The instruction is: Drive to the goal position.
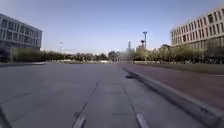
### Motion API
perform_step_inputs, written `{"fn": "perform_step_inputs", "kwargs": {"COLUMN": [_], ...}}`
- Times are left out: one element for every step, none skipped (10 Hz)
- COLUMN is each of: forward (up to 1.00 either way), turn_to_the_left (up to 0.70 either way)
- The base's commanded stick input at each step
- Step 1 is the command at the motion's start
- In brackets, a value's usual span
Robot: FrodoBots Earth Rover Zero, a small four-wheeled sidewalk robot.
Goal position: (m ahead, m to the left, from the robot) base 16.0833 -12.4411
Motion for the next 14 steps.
{"fn": "perform_step_inputs", "kwargs": {"forward": [0.6,0.6,0.6,0.6,0.6,0.6,0.6,0.6,0.6,0.6,0.6,0.6,0.6,0.6], "turn_to_the_left": [0.0,0.0,0.0,0.0,0.0,0.01,0.01,0.02,0.1,0.12,0.04,0.0,0.0,0.0]}}
